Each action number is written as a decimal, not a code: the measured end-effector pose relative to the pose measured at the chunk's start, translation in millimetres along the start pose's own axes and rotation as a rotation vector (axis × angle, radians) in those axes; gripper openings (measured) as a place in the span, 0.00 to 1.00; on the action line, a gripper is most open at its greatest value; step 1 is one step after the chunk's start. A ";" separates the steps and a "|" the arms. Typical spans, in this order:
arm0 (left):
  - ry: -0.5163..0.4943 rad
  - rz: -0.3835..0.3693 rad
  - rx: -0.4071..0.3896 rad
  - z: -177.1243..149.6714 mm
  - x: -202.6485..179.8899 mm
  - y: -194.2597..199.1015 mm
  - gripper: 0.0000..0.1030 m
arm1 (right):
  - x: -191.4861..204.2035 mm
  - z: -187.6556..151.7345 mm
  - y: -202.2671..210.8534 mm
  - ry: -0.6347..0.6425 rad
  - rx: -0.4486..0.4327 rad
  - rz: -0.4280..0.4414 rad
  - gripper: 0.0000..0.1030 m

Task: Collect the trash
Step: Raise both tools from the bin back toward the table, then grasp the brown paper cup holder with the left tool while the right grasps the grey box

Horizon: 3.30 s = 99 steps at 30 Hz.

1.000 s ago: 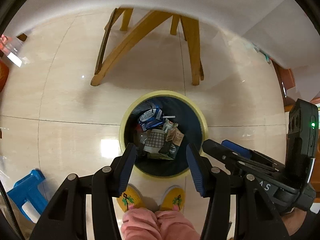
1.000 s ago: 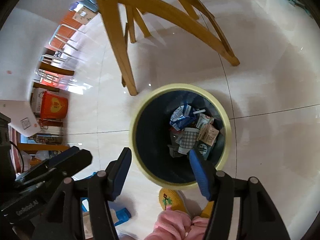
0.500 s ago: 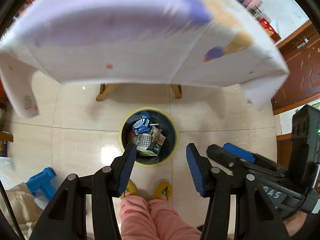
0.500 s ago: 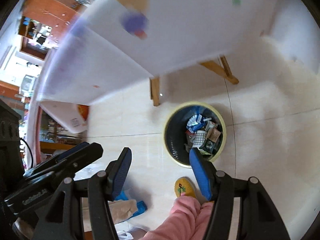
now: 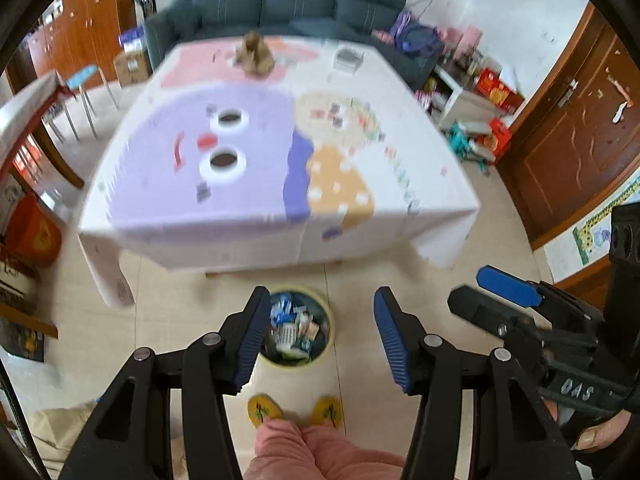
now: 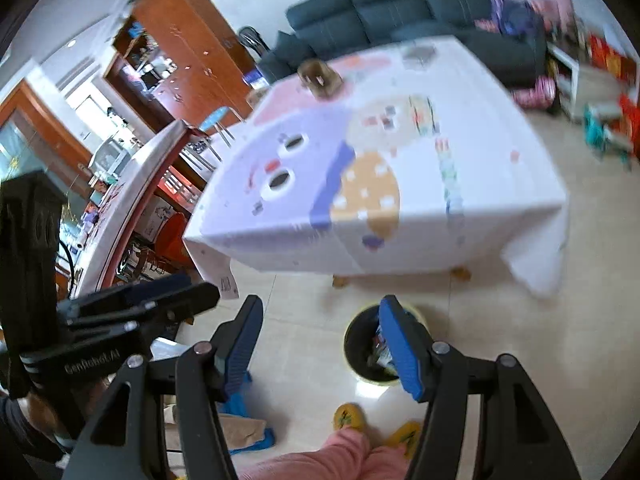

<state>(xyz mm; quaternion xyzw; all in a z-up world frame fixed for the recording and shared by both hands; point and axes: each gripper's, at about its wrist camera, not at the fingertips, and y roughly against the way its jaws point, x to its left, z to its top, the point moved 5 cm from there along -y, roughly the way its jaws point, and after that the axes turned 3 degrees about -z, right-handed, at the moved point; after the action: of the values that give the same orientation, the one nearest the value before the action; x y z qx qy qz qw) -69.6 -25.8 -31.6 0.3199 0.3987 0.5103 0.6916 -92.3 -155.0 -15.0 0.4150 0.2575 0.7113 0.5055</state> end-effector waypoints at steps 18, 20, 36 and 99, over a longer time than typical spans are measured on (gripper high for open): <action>0.007 0.084 -0.244 100.3 -22.7 71.8 0.60 | 0.4 95.1 57.6 0.093 -0.215 -0.042 0.69; 0.018 0.087 -0.246 107.9 -19.0 68.4 0.60 | -0.4 102.5 55.0 0.096 -0.221 -0.049 0.69; -0.032 0.046 -0.229 232.9 41.7 0.9 0.61 | -5.5 188.0 -10.5 0.018 -0.241 -0.163 0.69; 0.090 0.072 0.015 504.4 189.8 -340.5 0.09 | -193.7 430.0 -362.2 -0.320 0.088 -0.573 0.61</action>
<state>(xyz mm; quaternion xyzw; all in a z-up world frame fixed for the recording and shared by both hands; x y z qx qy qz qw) 557.3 45.1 -122.8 0.3158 0.4216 0.5456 0.6518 484.5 -229.5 -138.7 0.4536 0.3114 0.4543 0.7006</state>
